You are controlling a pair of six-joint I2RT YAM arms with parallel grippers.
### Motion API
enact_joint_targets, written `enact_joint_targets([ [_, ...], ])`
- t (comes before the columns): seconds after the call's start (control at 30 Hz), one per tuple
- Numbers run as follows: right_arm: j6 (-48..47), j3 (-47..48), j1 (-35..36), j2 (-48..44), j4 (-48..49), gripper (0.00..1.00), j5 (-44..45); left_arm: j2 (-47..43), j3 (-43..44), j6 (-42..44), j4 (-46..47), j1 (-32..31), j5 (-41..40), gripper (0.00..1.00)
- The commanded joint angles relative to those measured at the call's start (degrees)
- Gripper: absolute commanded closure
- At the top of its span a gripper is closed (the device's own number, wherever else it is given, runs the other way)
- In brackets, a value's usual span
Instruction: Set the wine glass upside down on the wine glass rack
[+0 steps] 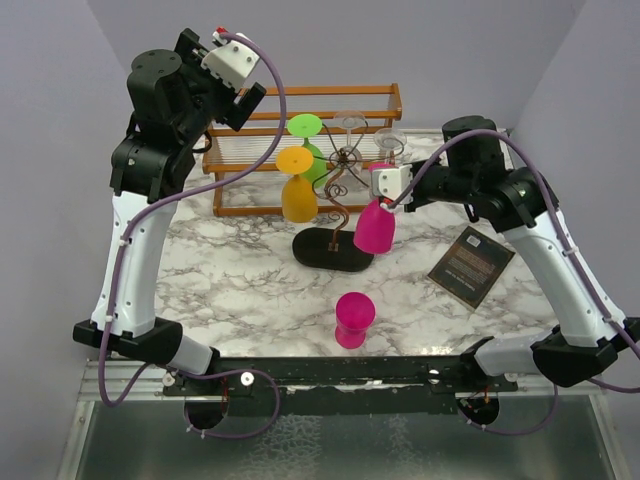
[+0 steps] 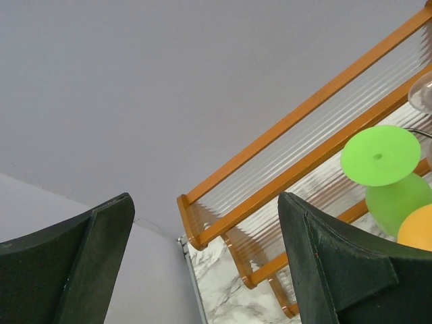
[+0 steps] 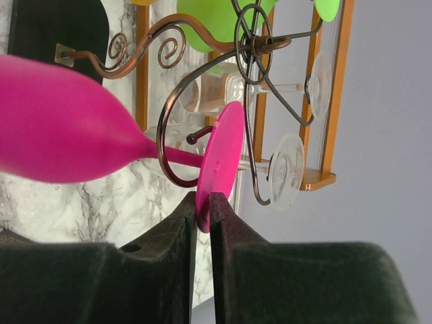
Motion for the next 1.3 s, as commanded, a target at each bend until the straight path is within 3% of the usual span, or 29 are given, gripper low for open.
enact_joint_targets([
  [0.0,1.8,-0.9,0.2,-1.4,2.6,0.84,2.1,-0.1,3.1,-2.6,-1.5,0.4,5.0,0.10],
  [0.13,2.7,-2.2,0.2,-2.3,3.5,0.71,2.5,0.3,5.2,-4.4,-2.9,0.4,8.6,0.10],
  [0.37,5.3,-6.0,0.2,-5.4,6.4,0.58,6.0,0.5,8.1,-7.1,-5.4,0.4,18.4,0.10],
  [0.5,7.8,-9.7,0.2,-8.5,9.7,0.44,9.3,0.4,8.3,-7.3,-7.7,0.3,26.0,0.10],
  [0.77,12.3,-13.6,-5.3,-13.5,10.8,0.27,8.7,-0.4,6.9,-5.8,-14.9,-2.1,38.4,0.21],
  [0.97,18.6,-13.0,-17.1,-17.4,10.9,0.19,-0.8,-0.6,4.8,0.5,-25.7,-10.7,41.2,0.28],
  [1.1,24.4,-13.5,-23.9,-17.7,12.6,0.18,-4.6,-0.2,1.2,6.1,-35.2,-20.4,37.2,0.29],
  [1.27,34.9,-12.9,-32.1,-15.8,15.7,0.17,-11.3,-0.7,-9.7,10.6,-40.2,-31.8,33.7,0.34],
])
